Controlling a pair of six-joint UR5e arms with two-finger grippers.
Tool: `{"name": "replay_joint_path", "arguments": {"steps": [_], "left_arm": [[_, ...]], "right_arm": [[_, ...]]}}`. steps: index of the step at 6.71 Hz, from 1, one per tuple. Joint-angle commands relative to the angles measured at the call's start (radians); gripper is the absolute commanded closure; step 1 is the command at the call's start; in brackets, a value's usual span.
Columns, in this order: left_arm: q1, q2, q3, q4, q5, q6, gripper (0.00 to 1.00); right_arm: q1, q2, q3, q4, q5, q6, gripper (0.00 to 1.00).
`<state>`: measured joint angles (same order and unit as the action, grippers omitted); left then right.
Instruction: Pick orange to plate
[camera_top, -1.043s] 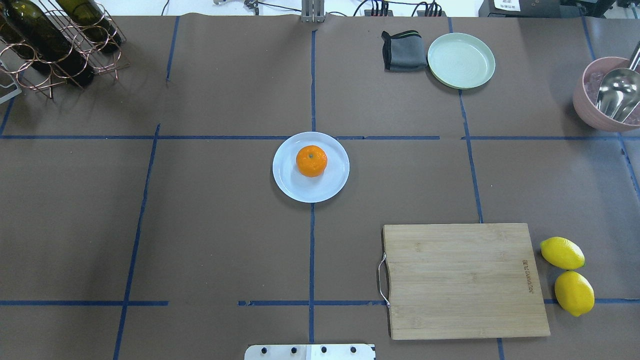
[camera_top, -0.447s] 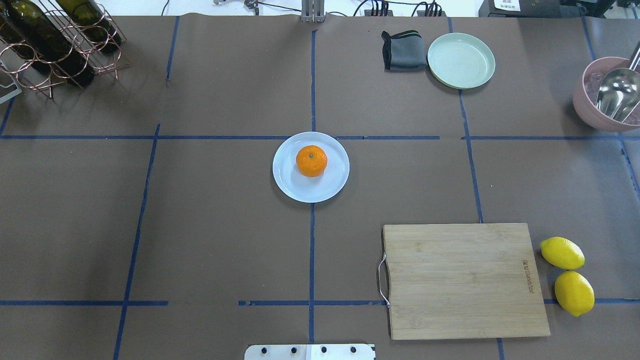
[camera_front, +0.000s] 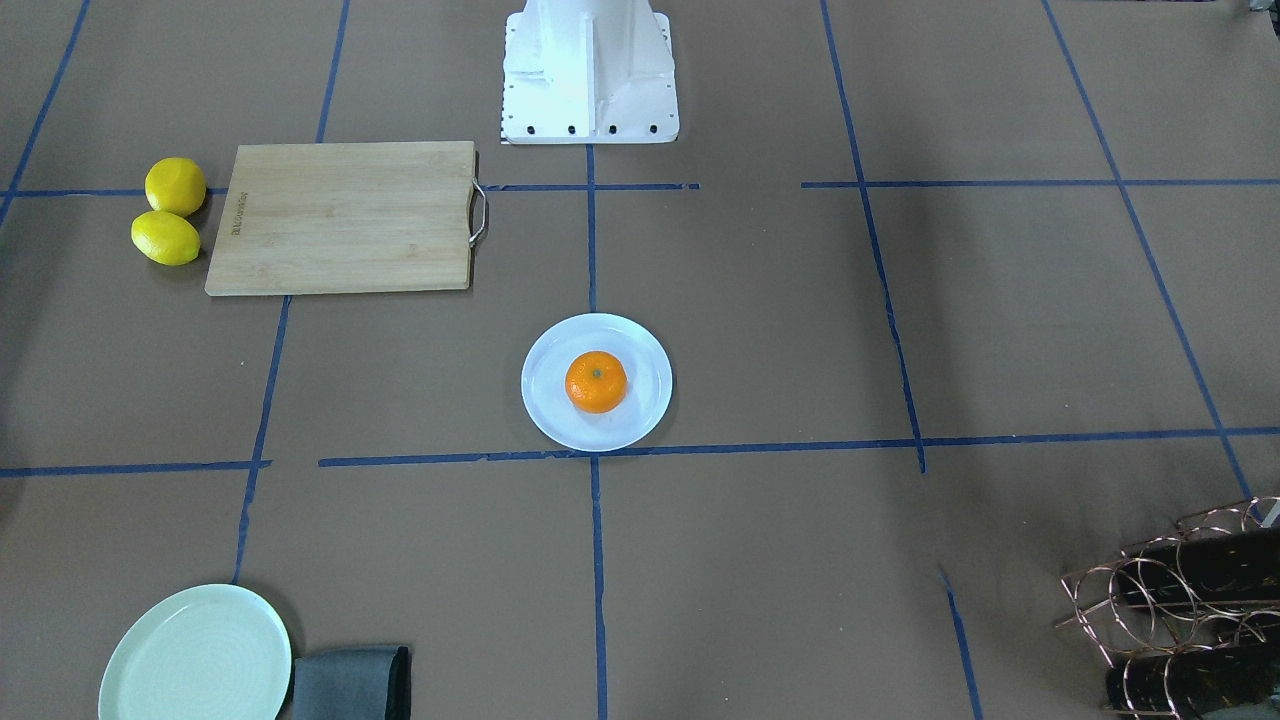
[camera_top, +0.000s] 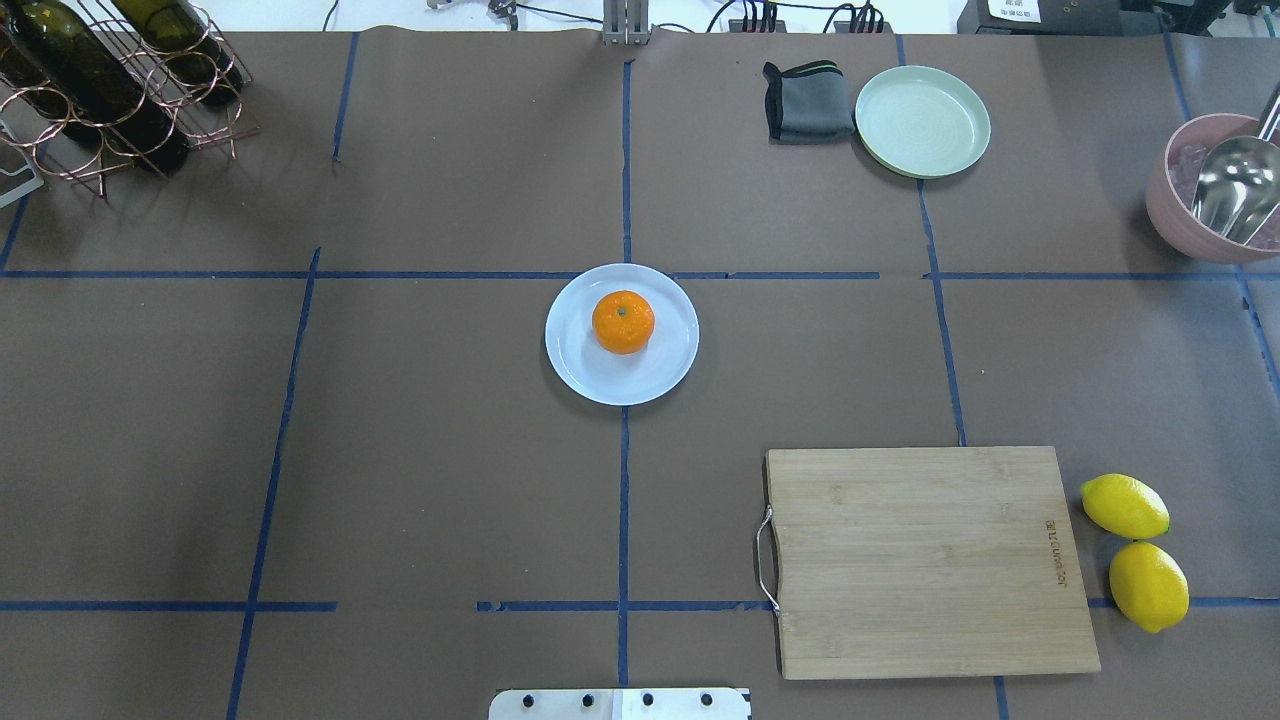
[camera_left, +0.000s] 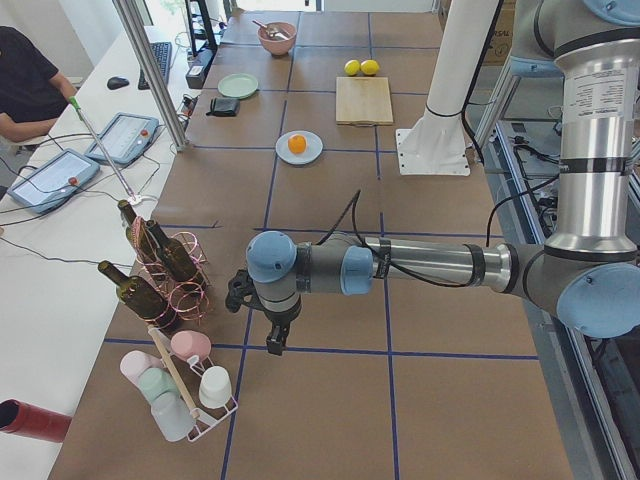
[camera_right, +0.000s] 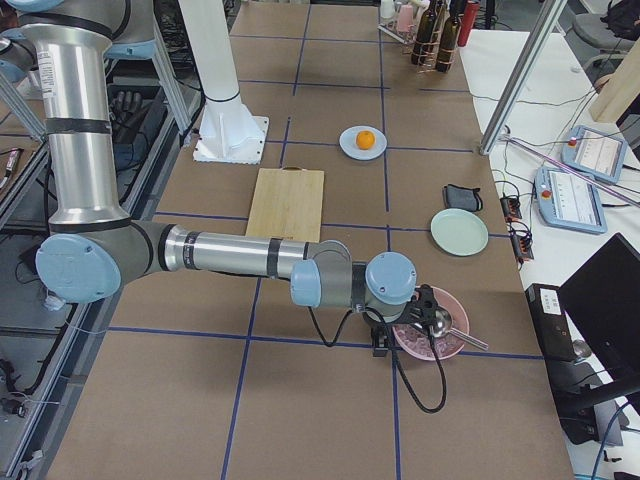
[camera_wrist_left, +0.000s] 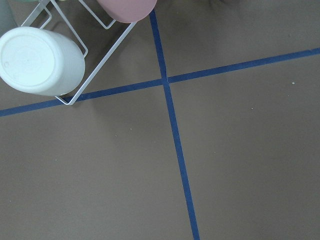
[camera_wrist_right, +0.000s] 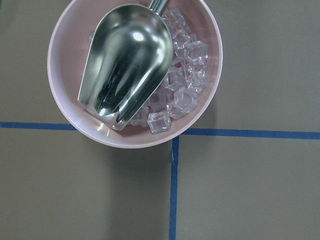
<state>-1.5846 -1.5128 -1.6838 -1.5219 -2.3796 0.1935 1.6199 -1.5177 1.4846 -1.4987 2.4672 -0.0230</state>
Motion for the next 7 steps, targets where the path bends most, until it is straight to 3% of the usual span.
{"name": "replay_joint_path", "arguments": {"steps": [1, 7], "left_arm": [[0.000, -0.006, 0.013, 0.000, -0.001, -0.075, 0.00], [-0.037, -0.007, 0.016, -0.001, 0.000, -0.126, 0.00]], "right_arm": [[0.000, 0.002, 0.000, 0.000, -0.001, 0.000, 0.00], [0.000, 0.004, -0.003, -0.002, -0.005, 0.000, 0.00]]}}
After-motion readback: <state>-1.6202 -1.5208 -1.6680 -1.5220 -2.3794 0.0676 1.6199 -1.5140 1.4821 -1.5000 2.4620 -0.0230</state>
